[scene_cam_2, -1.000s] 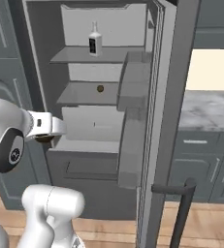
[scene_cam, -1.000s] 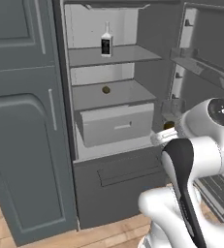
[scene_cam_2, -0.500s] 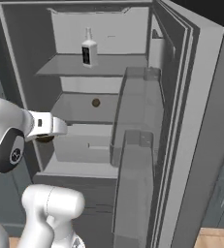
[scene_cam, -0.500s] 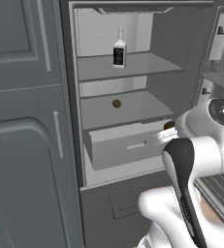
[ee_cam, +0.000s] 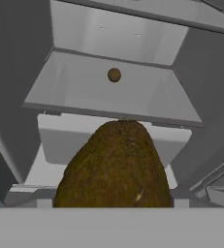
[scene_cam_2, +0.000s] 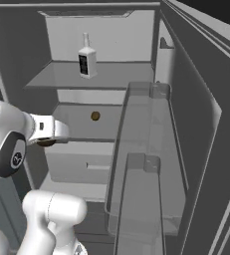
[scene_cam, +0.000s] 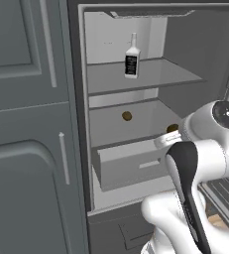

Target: Place the liquor on the top shelf of the fridge to keep it out of children's reach, and place the avocado and kiwi on lower shelves for easy access.

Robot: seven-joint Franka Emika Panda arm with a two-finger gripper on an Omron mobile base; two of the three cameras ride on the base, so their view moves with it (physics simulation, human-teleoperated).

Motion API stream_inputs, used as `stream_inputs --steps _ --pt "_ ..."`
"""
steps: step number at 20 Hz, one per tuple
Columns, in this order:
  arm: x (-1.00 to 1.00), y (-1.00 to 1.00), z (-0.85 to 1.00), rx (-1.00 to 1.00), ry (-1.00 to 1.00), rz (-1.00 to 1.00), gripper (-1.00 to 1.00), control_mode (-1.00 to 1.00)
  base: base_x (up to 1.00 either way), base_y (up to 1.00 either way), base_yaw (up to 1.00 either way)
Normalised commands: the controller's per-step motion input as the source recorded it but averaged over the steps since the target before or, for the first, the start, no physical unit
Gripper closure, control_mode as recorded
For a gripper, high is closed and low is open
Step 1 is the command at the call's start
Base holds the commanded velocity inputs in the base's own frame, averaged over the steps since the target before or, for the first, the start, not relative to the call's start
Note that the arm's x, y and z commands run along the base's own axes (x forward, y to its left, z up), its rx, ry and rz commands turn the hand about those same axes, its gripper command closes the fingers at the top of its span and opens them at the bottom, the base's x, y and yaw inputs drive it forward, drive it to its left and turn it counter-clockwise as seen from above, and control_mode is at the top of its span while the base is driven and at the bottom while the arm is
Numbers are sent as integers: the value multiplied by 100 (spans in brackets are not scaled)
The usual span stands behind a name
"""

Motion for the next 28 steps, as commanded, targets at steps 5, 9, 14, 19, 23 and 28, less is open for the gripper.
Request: stream_inputs --steps 5,9,14,19,23,28 --pt "58 -8 -18 6 0 0 100 -100 0 0 0" --pt "65 -14 -30 8 0 0 100 -100 0 0 0" --pt "70 -6 -37 5 0 0 100 -100 0 0 0" --pt "76 0 -37 2 0 0 100 -100 0 0 0" --pt "75 0 -30 0 1 0 100 -100 0 0 0" --pt "64 0 -9 0 12 0 100 -100 0 0 0"
